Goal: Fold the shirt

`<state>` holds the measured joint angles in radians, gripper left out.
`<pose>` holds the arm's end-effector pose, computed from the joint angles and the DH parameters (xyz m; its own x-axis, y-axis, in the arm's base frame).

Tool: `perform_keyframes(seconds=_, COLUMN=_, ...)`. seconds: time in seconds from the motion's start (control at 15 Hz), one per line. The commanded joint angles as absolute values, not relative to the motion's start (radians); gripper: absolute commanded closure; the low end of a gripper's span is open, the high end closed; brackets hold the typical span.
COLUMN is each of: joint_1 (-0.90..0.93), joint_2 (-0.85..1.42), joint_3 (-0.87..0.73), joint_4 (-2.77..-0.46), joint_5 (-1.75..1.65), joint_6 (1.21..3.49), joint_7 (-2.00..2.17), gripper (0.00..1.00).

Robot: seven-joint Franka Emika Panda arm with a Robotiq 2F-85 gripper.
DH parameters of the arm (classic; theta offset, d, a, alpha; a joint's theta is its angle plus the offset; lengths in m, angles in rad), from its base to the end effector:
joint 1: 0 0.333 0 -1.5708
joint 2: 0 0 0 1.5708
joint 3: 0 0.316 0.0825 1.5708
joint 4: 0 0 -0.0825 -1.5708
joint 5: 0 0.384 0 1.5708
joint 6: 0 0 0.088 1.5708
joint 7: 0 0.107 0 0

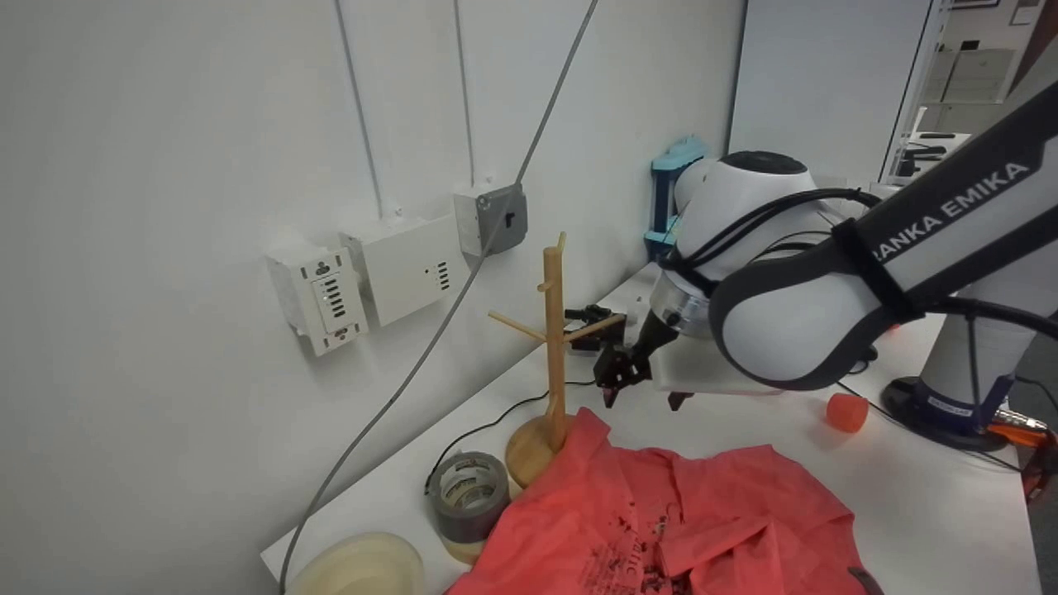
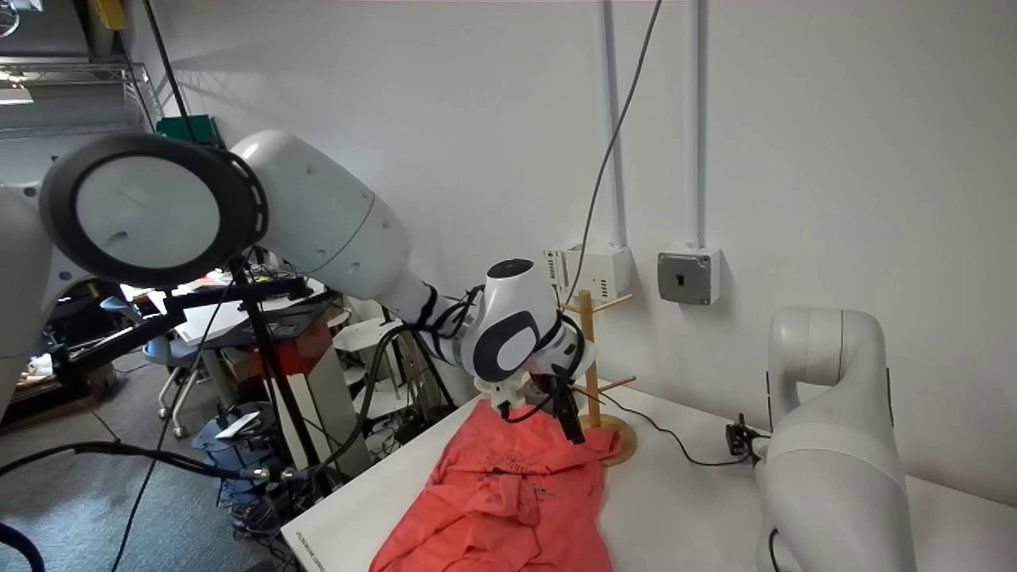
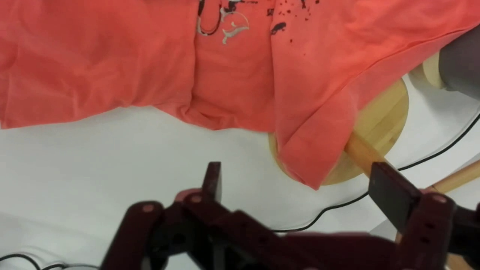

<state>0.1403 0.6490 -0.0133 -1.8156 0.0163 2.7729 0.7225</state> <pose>0.6724 0.0860 0.2120 0.7871 -0.5738 0.2262 -0.5382 -0.8181 -0.2023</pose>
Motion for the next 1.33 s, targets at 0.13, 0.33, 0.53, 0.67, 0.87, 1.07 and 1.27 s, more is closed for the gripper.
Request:
perform_keyframes(seconds=0.13, joint_1=0.166, joint_2=0.657, joint_3=-0.039, joint_4=-1.806, joint_5=0.055, joint_6=2.773, joint_7=0.695, gripper=0.00)
perform_keyframes(seconds=0.33, joint_1=0.138, joint_2=0.690, joint_3=-0.010, joint_4=-1.787, joint_5=0.089, joint_6=2.777, joint_7=0.663, gripper=0.00)
perform_keyframes(seconds=0.53, joint_1=0.114, joint_2=0.722, joint_3=0.008, joint_4=-1.776, joint_5=0.124, joint_6=2.794, joint_7=0.608, gripper=0.00)
perform_keyframes(seconds=0.67, joint_1=0.098, joint_2=0.741, joint_3=0.016, joint_4=-1.769, joint_5=0.149, joint_6=2.809, joint_7=0.561, gripper=0.00)
perform_keyframes(seconds=0.87, joint_1=0.083, joint_2=0.776, joint_3=0.011, joint_4=-1.740, joint_5=0.174, joint_6=2.836, joint_7=0.494, gripper=0.00)
perform_keyframes(seconds=1.07, joint_1=0.010, joint_2=0.807, joint_3=0.079, joint_4=-1.687, joint_5=0.204, joint_6=2.811, joint_7=0.353, gripper=0.00)
perform_keyframes(seconds=1.27, joint_1=-0.080, joint_2=0.842, joint_3=0.173, joint_4=-1.620, joint_5=0.241, joint_6=2.765, joint_7=0.192, gripper=0.00)
